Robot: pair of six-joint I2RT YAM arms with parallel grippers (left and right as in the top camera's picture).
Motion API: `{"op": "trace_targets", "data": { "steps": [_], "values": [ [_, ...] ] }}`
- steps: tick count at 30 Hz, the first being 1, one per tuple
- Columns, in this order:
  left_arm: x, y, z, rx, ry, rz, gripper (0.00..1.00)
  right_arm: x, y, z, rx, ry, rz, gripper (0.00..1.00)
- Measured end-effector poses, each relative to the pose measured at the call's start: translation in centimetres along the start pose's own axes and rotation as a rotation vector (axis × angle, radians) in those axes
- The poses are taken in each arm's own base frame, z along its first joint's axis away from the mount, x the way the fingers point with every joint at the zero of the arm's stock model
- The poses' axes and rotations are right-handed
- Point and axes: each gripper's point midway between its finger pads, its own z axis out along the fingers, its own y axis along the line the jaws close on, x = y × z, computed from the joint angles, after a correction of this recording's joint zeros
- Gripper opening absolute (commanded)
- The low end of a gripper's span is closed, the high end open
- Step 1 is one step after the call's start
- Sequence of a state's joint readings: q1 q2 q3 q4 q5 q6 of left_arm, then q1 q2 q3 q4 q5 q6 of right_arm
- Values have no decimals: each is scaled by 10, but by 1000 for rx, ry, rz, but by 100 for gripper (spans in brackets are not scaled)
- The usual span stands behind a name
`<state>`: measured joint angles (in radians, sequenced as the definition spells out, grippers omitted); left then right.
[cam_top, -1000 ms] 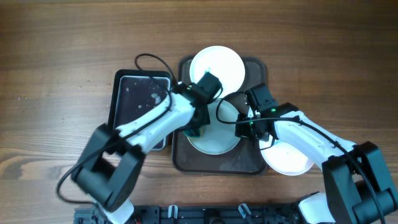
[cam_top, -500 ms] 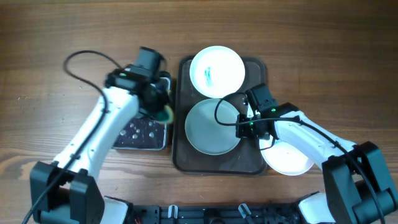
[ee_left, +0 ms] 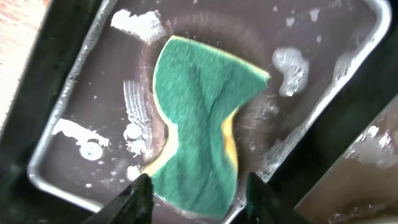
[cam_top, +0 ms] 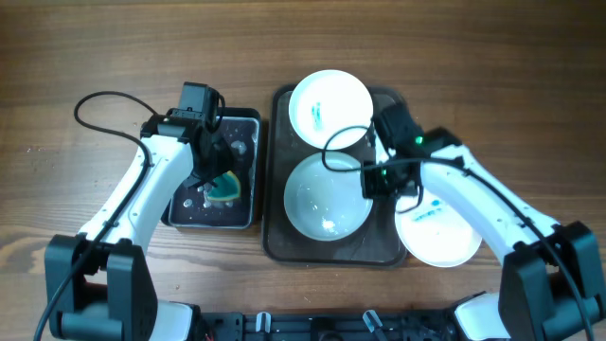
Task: Clean dirty plates on tray and stack at the side
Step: 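Return the sponge to the sink tray with the left gripper, then lift the plate over the sink tray and rinse it with the right gripper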
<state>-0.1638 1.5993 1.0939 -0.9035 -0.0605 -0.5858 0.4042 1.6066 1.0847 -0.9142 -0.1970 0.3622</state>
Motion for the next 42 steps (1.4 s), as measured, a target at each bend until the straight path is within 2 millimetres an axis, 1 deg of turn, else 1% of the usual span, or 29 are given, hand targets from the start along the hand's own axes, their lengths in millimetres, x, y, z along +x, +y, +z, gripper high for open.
{"op": "trace_targets", "data": {
  "steps": [1,3,6,8,10,12,14,17,18,19,20,22,25,27,30,34,39,42],
  "values": [
    [1,1,-2,0,0,8,70,-3,2,-9,2,0,-10,4],
    [0,2,-15,9,-16,7,78,-16,13,-30,-8,-33,-47,4],
    [-9,-3,-40,58,-81,6,78,-29,28,-50,-24,-80,-94,4],
    [-16,-5,-65,104,-144,-2,79,-37,42,-61,-41,-116,-135,4],
    [-21,-2,-86,142,-197,-18,81,-39,56,-68,-55,-138,-170,4],
    [-24,4,-101,164,-239,-40,81,-40,68,-71,-66,-148,-200,4],
    [-28,14,-120,197,-290,-74,82,-43,82,-71,-76,-153,-233,4],
    [-30,25,-145,249,-353,-115,85,-53,104,-56,-74,-130,-273,4],
    [-30,29,-153,264,-373,-129,90,-58,110,-49,-69,-122,-282,4],
    [-29,32,-159,277,-387,-136,99,-62,114,-43,-65,-116,-287,4],
    [-29,34,-165,290,-403,-142,100,-66,118,-37,-59,-110,-294,4],
    [-25,39,-182,326,-445,-150,100,-83,131,-21,-42,-128,-313,4],
    [-20,40,-190,344,-461,-149,100,-108,145,-16,-10,-243,-336,4],
    [-19,40,-192,351,-465,-147,100,-118,152,-19,26,-317,-343,4],
    [-19,40,-191,351,-463,-147,100,-134,163,-31,141,-471,-365,4],
    [-19,40,-191,350,-461,-147,100,-138,175,-43,259,-602,-398,4],
    [-19,39,-188,348,-451,-146,100,-140,193,-70,427,-794,-436,4],
    [-19,39,-188,349,-451,-146,100,-140,205,-86,493,-890,-459,4]
  ]
}}
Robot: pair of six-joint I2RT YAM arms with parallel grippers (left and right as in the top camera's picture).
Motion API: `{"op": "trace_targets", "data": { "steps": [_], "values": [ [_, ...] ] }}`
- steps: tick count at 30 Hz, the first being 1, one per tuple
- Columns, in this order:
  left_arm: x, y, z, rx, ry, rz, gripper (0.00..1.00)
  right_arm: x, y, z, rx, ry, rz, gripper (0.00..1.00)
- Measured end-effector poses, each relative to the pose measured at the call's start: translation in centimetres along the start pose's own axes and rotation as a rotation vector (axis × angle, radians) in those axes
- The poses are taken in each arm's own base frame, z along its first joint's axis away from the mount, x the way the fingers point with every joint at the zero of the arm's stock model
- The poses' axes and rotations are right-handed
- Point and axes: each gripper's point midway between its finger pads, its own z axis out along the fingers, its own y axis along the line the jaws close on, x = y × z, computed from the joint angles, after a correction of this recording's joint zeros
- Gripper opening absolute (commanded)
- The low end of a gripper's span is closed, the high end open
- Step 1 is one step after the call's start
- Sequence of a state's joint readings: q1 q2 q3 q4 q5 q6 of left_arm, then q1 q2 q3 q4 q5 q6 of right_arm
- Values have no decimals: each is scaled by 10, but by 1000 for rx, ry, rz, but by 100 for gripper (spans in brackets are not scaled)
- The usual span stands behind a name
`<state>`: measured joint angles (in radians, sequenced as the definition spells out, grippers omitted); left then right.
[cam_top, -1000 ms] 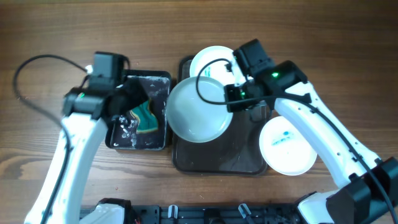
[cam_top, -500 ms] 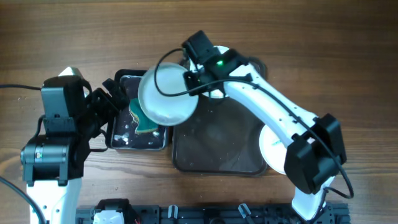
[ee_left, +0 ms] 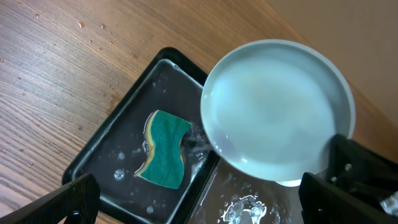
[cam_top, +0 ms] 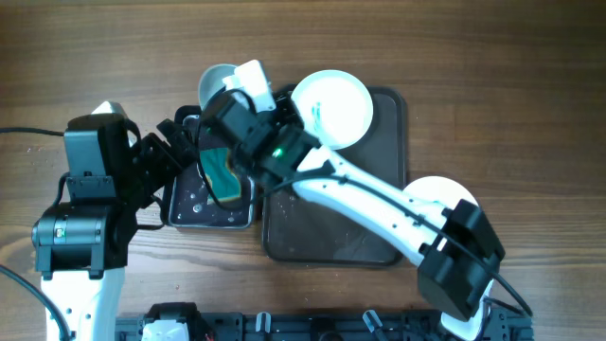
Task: Clean dirty plates on tray and stack at the side
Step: 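Lift the plate over the sink tray and rinse it with the right gripper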
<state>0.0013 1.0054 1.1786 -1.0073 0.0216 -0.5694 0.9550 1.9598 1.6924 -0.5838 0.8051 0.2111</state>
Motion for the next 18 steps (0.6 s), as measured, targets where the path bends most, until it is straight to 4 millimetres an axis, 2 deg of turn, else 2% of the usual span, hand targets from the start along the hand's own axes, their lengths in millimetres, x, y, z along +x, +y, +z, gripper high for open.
{"op": "trace_targets", "data": {
  "steps": [7,18],
  "values": [
    [0,1,0,-3,1,-1,100,-23,-6,-23,148,-113,-100,4],
    [1,1,1,-6,4,-1,100,-26,-1,-38,194,-140,-180,4]
  ]
}}
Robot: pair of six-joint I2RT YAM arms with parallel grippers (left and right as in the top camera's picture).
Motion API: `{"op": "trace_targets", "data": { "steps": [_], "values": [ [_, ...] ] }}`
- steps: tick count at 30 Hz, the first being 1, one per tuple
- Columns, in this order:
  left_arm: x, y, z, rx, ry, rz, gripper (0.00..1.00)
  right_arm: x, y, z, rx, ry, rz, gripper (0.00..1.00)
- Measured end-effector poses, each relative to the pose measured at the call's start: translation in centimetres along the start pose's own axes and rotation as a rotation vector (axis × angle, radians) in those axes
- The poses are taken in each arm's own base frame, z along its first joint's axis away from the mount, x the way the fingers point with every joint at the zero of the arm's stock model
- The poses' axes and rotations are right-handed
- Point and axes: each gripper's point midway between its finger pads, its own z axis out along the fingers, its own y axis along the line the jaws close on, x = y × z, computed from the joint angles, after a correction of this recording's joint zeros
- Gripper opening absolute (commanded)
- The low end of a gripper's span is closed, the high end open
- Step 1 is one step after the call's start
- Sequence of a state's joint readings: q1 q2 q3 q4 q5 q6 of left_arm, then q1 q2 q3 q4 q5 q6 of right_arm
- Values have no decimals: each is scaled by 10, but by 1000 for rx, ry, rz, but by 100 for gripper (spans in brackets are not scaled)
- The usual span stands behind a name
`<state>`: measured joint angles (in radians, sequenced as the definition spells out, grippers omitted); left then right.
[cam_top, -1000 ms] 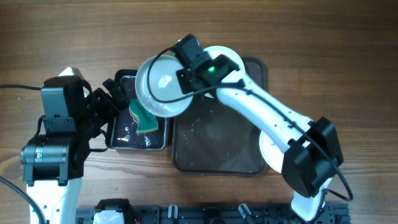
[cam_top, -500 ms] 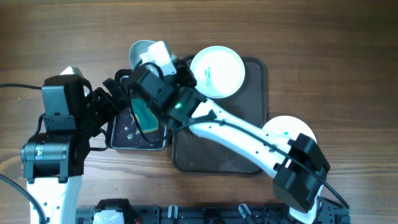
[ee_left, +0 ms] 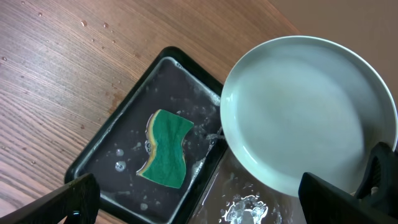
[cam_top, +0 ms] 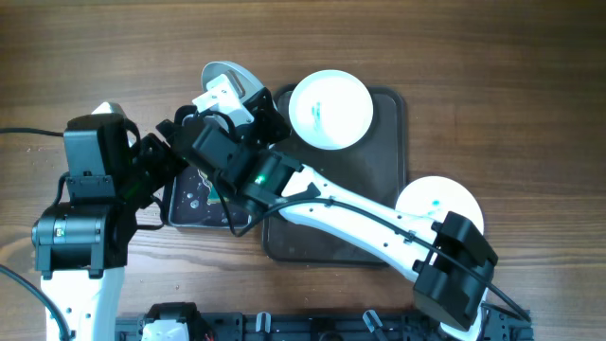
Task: Clean dirty plates on tray and stack at the side
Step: 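Lift the plate over the sink tray and rinse it with the right gripper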
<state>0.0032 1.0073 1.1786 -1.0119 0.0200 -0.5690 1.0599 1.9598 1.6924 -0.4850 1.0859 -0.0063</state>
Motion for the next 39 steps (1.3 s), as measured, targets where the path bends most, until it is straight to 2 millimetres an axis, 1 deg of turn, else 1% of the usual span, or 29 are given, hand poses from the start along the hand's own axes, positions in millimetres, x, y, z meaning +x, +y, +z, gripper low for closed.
{"op": "trace_targets", "data": {
  "steps": [6,28,33,36,39],
  "values": [
    [0,0,0,-2,2,0,100,-1,0,-3,9,-5,-5,4],
    [1,0,0,-2,2,0,100,-1,-1,-3,13,-5,-24,4],
    [1,1,0,-3,3,0,100,-6,-2,-3,21,-20,-48,4],
    [-1,0,0,-1,-3,0,100,-15,-5,-4,42,-45,-52,4],
    [0,1,0,-4,-2,-1,100,-26,-9,-9,70,-75,-92,4]
  ]
}}
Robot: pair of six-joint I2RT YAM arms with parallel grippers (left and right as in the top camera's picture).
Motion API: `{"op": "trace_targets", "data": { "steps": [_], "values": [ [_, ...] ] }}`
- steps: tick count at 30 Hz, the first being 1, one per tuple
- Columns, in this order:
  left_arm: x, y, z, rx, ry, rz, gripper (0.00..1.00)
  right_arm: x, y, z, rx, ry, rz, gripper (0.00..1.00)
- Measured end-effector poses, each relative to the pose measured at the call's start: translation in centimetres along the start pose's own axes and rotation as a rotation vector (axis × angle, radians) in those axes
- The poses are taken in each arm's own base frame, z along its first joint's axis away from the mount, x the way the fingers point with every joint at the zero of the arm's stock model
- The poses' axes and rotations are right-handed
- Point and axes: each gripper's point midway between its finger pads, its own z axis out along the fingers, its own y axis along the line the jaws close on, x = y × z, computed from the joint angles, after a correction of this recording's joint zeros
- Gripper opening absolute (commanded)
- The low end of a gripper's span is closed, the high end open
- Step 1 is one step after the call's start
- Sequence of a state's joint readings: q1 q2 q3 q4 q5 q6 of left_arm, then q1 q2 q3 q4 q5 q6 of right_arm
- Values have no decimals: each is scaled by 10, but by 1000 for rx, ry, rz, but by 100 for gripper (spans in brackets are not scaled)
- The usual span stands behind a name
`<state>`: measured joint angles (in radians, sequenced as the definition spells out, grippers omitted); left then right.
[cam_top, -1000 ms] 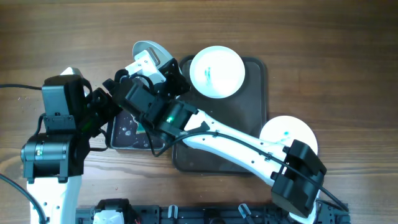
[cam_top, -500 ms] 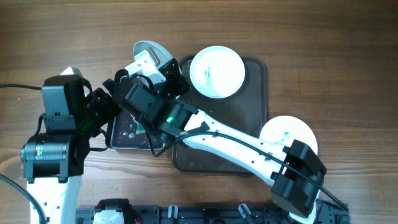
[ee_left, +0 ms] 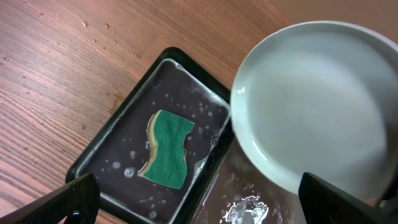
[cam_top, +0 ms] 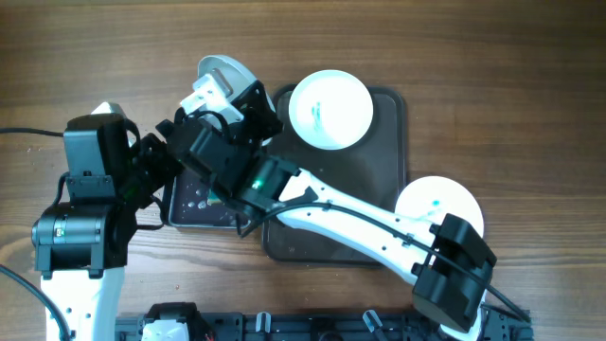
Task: Clean dirty plates on tray and stack at the side
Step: 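Lift the plate over the sink tray and rinse it with the right gripper, then carry the plate right and set it on the table with the right gripper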
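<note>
My right gripper (cam_top: pixel 216 93) reaches across to the far left and is shut on the rim of a white plate (ee_left: pixel 323 99), held tilted above the far end of the black wash tub (ee_left: pixel 106 168). A green and yellow sponge (ee_left: pixel 166 148) lies flat in the tub's soapy water. High over the tub, my left gripper (ee_left: pixel 200 198) stands wide open with nothing in it. One white plate with teal smears (cam_top: pixel 329 109) sits at the far end of the brown tray (cam_top: pixel 369 208).
Another white plate (cam_top: pixel 437 204) with a small teal mark lies on the table right of the tray. My right arm crosses low over the tray's left half and the tub. Water puddles sit on the tray near the tub.
The held plate has shifted a little further out past the tub's far end and sits closer to my left wrist camera. The sponge and my left gripper are where they were.
First my left gripper stood open low over the sponge in the tub, and my right gripper was at a plate in the middle of the tray. Then my left gripper was high above the tub and my right held that plate over it, where it stays.
</note>
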<state>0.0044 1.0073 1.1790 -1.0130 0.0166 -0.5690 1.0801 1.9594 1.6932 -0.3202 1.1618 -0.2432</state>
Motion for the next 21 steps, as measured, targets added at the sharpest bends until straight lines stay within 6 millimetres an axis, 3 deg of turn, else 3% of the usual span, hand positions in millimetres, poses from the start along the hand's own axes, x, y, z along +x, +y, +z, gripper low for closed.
{"op": "trace_targets", "data": {
  "steps": [11,16,21],
  "values": [
    [0,2,0,-5,3,0,100,3,-2,-4,21,13,-59,4],
    [0,1,0,-3,0,1,100,39,21,7,-160,115,-53,4],
    [0,0,0,3,1,1,100,85,41,34,-422,331,173,4]
  ]
}}
